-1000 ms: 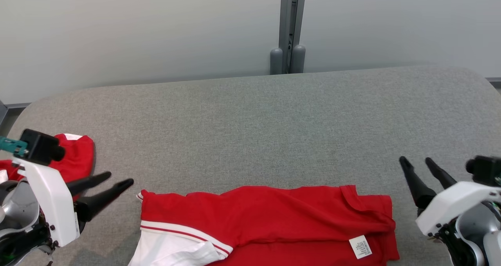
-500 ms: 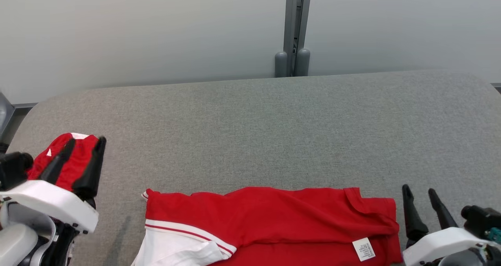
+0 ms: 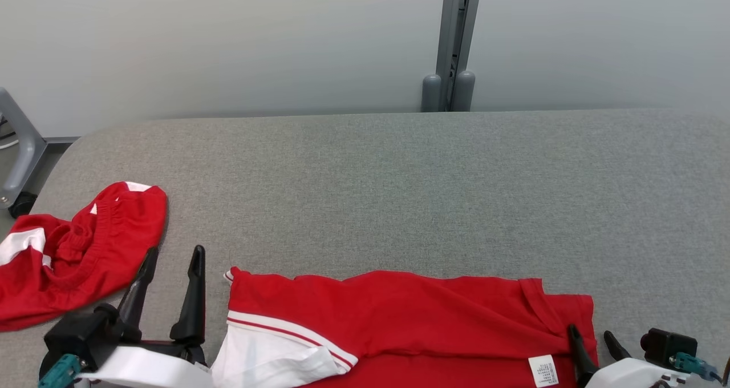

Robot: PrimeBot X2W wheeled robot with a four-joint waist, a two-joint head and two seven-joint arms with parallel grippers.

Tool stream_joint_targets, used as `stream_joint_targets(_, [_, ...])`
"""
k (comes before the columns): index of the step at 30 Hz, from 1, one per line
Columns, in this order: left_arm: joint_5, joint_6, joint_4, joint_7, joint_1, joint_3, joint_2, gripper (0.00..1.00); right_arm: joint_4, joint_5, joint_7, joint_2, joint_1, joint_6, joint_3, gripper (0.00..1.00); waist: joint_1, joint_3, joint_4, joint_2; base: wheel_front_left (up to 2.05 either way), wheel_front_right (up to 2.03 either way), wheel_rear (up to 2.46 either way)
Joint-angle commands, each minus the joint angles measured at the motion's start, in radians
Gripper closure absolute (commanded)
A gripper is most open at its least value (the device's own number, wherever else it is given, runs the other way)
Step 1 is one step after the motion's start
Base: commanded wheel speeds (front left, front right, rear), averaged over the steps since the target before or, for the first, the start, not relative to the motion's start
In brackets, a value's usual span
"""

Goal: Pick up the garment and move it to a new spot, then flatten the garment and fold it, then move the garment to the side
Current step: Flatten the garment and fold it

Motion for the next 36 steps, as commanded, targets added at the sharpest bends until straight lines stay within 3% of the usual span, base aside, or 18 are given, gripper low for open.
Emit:
stream_joint_targets(1, [0.042, -0.017, 0.026, -0.001, 0.023, 0.018, -0.021, 0.0, 0.024, -0.003, -0.008, -0.004, -0.023, 0.0, -0.001, 0.0, 0.0, 0.002, 0.005, -0.0001, 0.0, 0.0, 0.0])
stream_joint_targets(10, [0.174, -0.157, 0.146, -0.001, 0.071, 0.142, -0.182, 0.0, 0.148, 0.102, 0.034, 0.0, -0.071, 0.0, 0.084, 0.0, 0.0, 0.005, 0.021, -0.0001, 0.0, 0.0, 0.0])
stream_joint_targets(17, [0.241, -0.24, 0.2, -0.001, 0.063, 0.202, -0.246, 0.0, 0.176, 0.192, 0.056, 0.006, -0.094, 0.001, 0.228, 0.0, 0.0, 0.003, 0.029, -0.0001, 0.0, 0.0, 0.0])
stream_joint_targets(18, [0.249, -0.248, 0.205, -0.001, 0.061, 0.208, -0.253, 0.0, 0.183, 0.199, 0.052, 0.005, -0.1, 0.001, 0.239, 0.53, 0.0, 0.004, 0.03, -0.0001, 0.0, 0.0, 0.0])
stream_joint_targets(19, [0.257, -0.256, 0.211, -0.001, 0.06, 0.214, -0.26, 0.0, 0.19, 0.202, 0.046, 0.006, -0.106, 0.001, 0.249, 0.91, 0.0, 0.004, 0.031, -0.0001, 0.0, 0.0, 0.0])
stream_joint_targets(20, [0.263, -0.263, 0.217, -0.001, 0.058, 0.22, -0.267, 0.0, 0.196, 0.203, 0.04, 0.006, -0.111, 0.001, 0.257, 1.0, 0.0, 0.004, 0.032, -0.0001, 0.0, 0.0, 0.0])
stream_joint_targets(27, [0.304, -0.306, 0.245, -0.001, 0.056, 0.261, -0.304, 0.0, 0.194, 0.223, -0.054, -0.009, -0.166, 0.0, 0.245, 1.0, 0.0, 0.006, 0.026, -0.0001, 0.0, 0.0, 0.0])
stream_joint_targets(36, [0.351, -0.346, 0.246, -0.001, 0.063, 0.301, -0.342, 0.0, 0.153, 0.245, -0.081, -0.114, -0.219, 0.0, 0.171, 1.0, 0.0, -0.001, -0.015, -0.0001, 0.0, 0.0, 0.0])
